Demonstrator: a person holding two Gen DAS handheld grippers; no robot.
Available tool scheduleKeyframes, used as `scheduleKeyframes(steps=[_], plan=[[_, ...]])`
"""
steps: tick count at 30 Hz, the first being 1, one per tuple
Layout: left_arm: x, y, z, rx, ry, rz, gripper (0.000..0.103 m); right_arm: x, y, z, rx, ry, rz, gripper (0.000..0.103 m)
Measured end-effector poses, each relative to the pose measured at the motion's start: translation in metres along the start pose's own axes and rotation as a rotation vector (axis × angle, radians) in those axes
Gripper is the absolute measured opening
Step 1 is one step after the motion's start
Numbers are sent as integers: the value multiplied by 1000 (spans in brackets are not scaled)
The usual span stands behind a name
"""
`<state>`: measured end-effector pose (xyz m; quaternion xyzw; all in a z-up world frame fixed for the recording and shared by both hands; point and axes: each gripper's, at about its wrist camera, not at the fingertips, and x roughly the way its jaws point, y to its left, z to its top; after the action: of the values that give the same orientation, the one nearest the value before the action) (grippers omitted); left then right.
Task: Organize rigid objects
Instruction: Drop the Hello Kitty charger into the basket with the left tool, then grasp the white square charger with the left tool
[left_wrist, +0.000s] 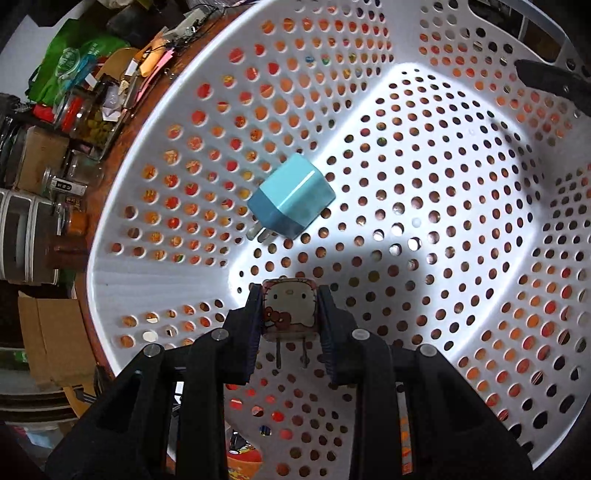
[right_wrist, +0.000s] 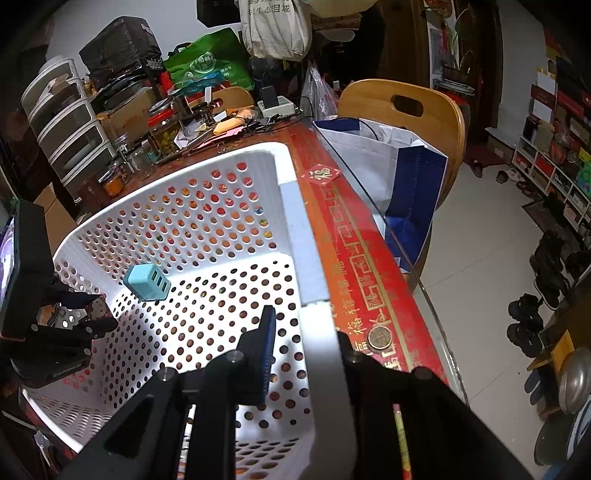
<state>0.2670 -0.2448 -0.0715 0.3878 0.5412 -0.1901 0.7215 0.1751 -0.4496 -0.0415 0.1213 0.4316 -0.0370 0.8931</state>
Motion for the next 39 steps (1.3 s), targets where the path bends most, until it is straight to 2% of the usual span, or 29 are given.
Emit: scheduleKeyframes(steps=[1,3,5,8,10,13,17,20,22,25,28,34,39], plan=[[4,-1,0,2,0,-5,28,0,0,0,2,0,1,18],[2,-3,1,20,-14,-10,46,0,0,1,3,1,-1,18],[-9,-2,-1,13,-83,18,81,1,1,1,-1,5,-3,18],[-38,10,-14,-64,-176,-8,84,1,1,1,-2,7,-9,18],[-68,32,-38,-174,-275,-46,84,1,1,0,0,9,-13,18],[-97,59,-82,-276,-365,-25,87,1,1,-1,-3,7,-19,18],[-106,99,-173,-465,-437,39,103,0,1,-1,-7,3,-17,18],[-73,128,-227,-647,-379,3,103,0,1,-1,-5,0,-18,18],[-48,134,-246,-723,-333,-35,103,-1,1,-1,-3,-4,-17,18],[-8,139,-264,-835,-262,-136,103,-1,1,-1,-1,-6,-16,18],[11,138,-266,-906,-237,-183,103,-1,1,-2,-1,-2,-18,18],[32,146,-254,-963,-196,-163,101,-2,2,-2,-2,5,-23,18],[58,140,-244,-981,-160,-160,85,-2,3,-3,-6,6,-24,18]])
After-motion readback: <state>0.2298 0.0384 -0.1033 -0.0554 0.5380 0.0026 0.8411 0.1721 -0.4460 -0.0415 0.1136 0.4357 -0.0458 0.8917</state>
